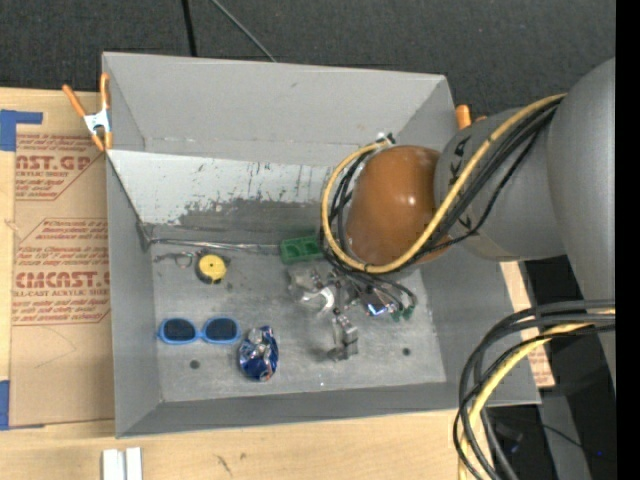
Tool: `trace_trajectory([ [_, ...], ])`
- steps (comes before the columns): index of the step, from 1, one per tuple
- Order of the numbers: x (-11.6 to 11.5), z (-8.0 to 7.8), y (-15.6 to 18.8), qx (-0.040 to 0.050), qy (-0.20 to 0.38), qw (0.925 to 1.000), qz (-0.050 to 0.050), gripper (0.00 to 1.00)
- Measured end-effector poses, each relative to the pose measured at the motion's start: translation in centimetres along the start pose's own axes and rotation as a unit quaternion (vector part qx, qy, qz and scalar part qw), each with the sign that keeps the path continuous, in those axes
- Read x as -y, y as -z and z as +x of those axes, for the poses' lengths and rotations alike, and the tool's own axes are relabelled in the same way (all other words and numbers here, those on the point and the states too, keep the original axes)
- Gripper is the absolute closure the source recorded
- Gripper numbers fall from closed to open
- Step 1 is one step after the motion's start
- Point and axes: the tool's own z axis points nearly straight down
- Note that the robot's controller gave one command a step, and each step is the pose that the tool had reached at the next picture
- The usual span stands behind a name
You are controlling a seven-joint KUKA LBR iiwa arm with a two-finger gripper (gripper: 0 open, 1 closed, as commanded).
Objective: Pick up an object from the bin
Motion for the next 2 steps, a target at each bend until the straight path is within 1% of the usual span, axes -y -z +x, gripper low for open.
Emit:
trace_trajectory([
  [1, 4.5, -3.0, 2.1, 0.0019, -0.051, 0.9987, 0.002, 0.00],
  [2, 2.1, -3.9, -1.2, -0.0026, -0.037, 0.9993, 0.000, 0.00],
])
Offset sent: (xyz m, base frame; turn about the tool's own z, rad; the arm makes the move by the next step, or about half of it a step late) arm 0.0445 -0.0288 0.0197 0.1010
